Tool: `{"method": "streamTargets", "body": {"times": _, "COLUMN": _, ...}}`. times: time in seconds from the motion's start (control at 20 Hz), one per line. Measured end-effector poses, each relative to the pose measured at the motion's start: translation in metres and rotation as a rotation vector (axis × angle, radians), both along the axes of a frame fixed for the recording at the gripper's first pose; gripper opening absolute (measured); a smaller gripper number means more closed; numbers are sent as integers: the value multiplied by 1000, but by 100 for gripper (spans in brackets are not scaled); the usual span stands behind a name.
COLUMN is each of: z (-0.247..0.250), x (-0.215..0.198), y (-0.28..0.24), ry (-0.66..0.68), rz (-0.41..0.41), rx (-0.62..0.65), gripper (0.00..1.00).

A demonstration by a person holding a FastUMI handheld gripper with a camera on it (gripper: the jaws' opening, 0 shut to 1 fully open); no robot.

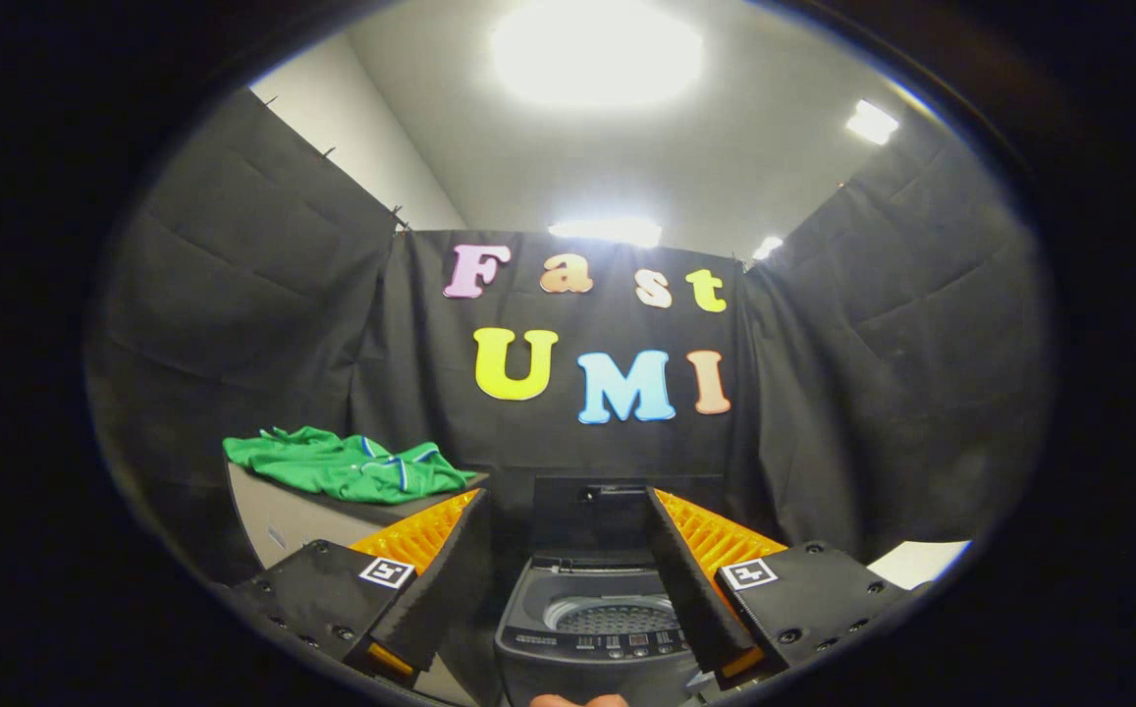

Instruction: Put the clothes into the washing machine and then close the washing machine lid.

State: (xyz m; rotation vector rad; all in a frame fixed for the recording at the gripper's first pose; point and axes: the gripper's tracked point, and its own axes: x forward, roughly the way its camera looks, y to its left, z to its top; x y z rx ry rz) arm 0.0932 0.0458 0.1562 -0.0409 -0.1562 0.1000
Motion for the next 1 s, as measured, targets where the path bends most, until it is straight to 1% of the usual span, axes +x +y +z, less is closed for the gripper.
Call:
{"method": "streamTargets", "body": {"times": 0.2, "z": 48, "x": 37, "y": 43, "ry": 23, "rz": 111, "rx": 0, "gripper": 97}}
{"method": "streamTargets", "body": {"times": 0.3, "z": 72, "x": 56, "y": 66, "ry": 42, "rz": 154, "rx": 12, "gripper": 97}}
{"method": "streamTargets", "body": {"times": 0.5, "z": 100, "x": 92, "y": 118, "ry": 89, "rz": 240, "rx": 31, "gripper": 97}}
{"method": "streamTargets", "body": {"times": 0.75, "z": 101, "x": 130, "y": 171, "ry": 162, "rz": 307, "rx": 83, "gripper": 97}}
{"method": "streamTargets", "body": {"times": 0.95, "z": 80, "x": 155, "y": 213, "ry": 310, "rz": 365, "rx": 142, "gripper": 97}}
{"method": "streamTargets", "body": {"times": 1.0, "z": 72, "x": 161, "y": 220, "ry": 352, "rz": 369, "rx": 148, "gripper": 96}}
